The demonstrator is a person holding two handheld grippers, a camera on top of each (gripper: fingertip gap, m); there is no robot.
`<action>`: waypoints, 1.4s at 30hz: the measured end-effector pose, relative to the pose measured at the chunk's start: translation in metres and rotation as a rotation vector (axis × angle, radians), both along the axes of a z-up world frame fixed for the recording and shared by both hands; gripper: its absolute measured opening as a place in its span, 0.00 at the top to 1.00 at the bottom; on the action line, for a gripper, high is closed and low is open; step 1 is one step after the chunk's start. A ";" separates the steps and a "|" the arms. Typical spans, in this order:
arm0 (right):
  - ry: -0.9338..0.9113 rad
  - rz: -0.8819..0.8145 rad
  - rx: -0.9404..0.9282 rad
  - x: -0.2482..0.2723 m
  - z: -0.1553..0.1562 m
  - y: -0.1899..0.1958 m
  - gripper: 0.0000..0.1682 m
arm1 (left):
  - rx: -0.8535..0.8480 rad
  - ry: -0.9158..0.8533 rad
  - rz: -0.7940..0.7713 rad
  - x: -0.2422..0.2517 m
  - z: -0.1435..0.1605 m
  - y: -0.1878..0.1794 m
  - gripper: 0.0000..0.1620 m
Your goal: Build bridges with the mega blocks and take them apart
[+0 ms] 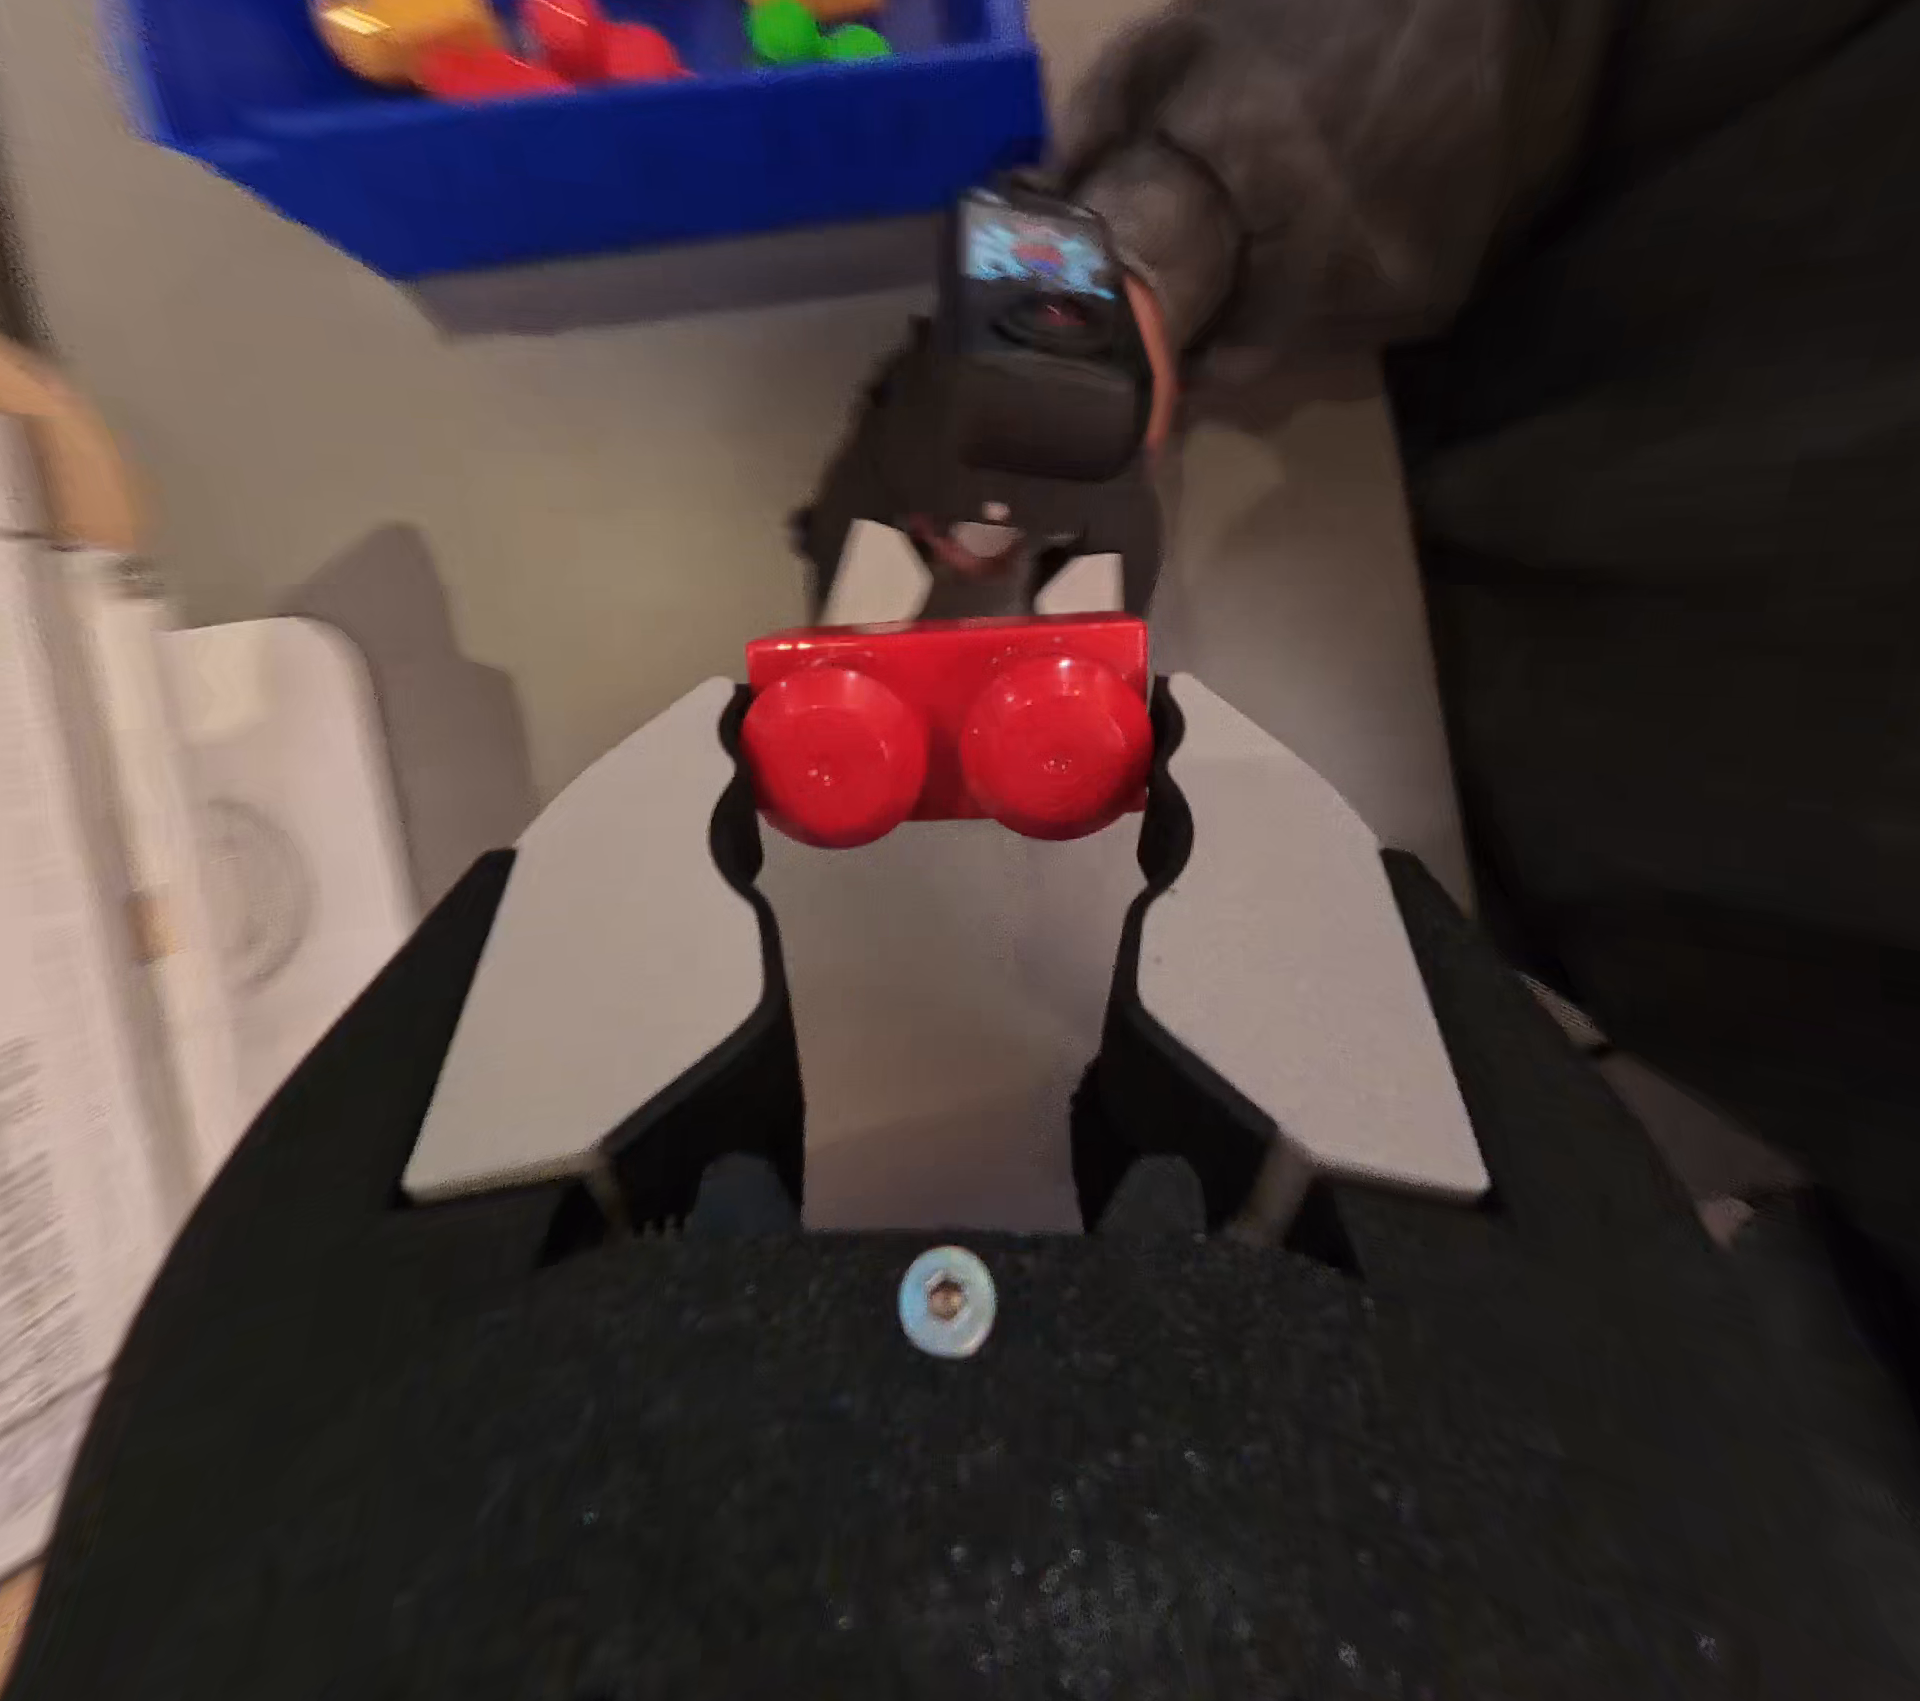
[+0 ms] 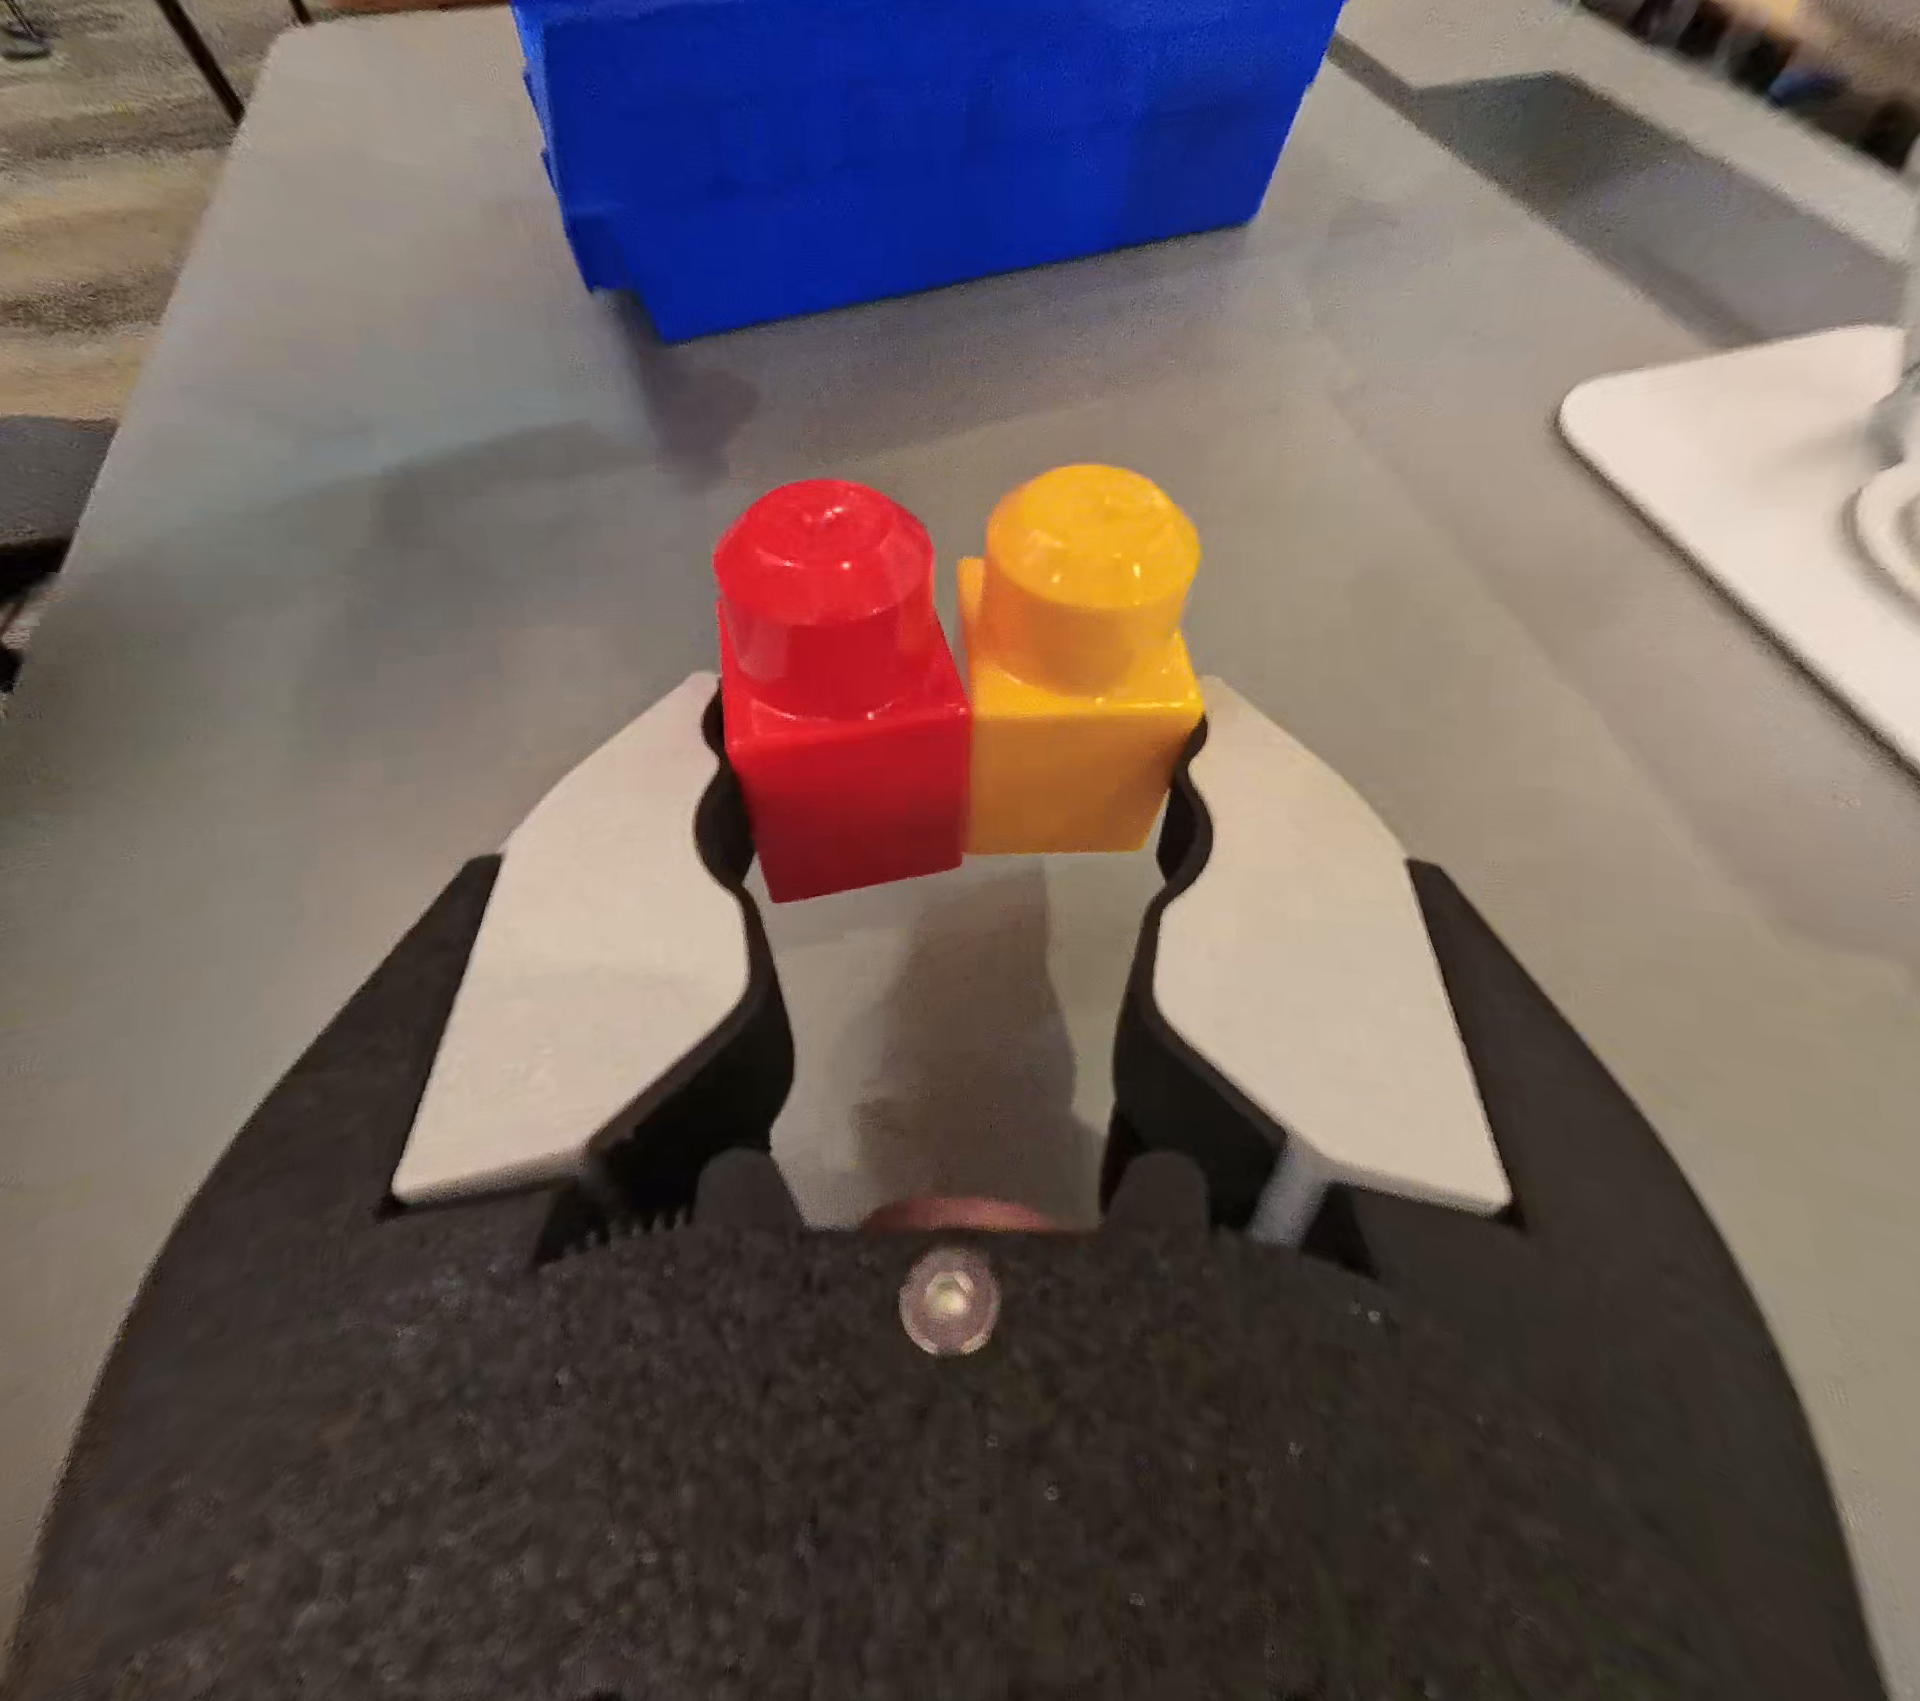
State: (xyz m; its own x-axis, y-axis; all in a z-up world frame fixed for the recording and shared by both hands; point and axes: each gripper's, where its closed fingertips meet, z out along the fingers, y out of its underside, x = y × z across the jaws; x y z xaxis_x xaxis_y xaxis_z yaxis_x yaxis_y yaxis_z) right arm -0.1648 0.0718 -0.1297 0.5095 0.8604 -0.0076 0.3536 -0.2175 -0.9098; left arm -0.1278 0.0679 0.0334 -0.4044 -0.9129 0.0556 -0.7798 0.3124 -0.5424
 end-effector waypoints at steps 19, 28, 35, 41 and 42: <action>0.097 -0.288 0.060 0.077 0.096 -0.042 0.53 | -0.008 -0.409 0.587 -0.068 -0.093 -0.060 0.56; -0.447 -0.849 -0.276 0.332 0.070 -0.039 0.53 | -0.272 -0.536 0.588 -0.068 -0.096 -0.093 0.56; -0.552 -0.948 -0.677 0.384 -0.018 0.002 0.53 | -0.339 -0.510 0.531 -0.056 -0.110 -0.116 0.56; -0.690 -1.007 -0.879 0.404 -0.040 0.010 0.53 | -0.316 -0.449 0.487 -0.054 -0.123 -0.129 0.56; -0.715 -1.013 -0.900 0.407 -0.041 0.009 0.53 | -0.320 -0.449 0.482 -0.054 -0.124 -0.130 0.56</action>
State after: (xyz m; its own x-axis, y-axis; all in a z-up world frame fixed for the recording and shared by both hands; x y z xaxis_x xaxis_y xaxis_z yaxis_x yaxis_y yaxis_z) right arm 0.2417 0.0804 -0.1707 0.9847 0.0045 0.1743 0.0147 -0.9982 -0.0573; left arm -0.1822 -0.0625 -0.0902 -0.0084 -0.9621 0.2727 -0.4722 -0.2366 -0.8492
